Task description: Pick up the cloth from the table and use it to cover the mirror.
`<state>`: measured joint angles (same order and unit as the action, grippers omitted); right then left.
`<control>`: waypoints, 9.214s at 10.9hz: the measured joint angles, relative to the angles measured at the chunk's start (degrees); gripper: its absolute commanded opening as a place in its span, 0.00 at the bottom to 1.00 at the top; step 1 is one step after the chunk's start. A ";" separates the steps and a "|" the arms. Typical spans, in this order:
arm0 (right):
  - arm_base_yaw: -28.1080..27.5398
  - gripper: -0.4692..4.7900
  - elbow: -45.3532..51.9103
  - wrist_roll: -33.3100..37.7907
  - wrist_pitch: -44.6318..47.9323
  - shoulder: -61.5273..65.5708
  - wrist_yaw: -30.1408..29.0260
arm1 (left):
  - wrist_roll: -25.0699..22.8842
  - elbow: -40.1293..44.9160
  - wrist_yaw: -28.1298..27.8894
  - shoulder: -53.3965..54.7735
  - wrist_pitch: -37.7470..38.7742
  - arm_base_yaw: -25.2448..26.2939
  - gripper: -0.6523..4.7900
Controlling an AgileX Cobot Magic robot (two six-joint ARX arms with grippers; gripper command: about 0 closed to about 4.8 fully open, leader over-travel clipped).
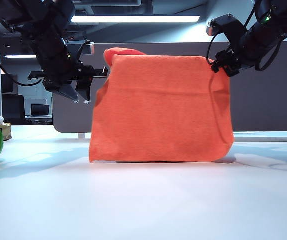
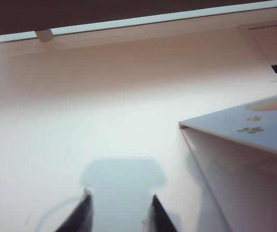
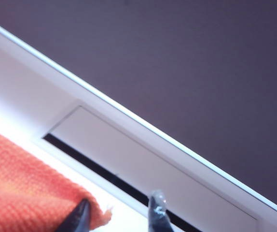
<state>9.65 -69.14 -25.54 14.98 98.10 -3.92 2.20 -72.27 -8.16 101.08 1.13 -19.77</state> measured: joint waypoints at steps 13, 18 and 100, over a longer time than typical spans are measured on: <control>0.96 0.44 0.00 1.36 0.61 -6.82 -9.18 | -0.02 -0.02 0.63 0.02 1.64 0.00 0.33; 0.98 0.08 0.00 3.02 0.37 -9.46 -5.09 | 0.20 -0.04 0.63 -0.39 2.99 0.00 0.11; -12.59 0.09 67.82 28.55 -11.39 -97.94 1.14 | -2.36 71.73 14.16 -100.89 -4.57 20.26 0.11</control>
<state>-2.94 -1.32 3.01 3.60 0.16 -2.79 -0.16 -0.54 6.00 0.19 -3.44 0.49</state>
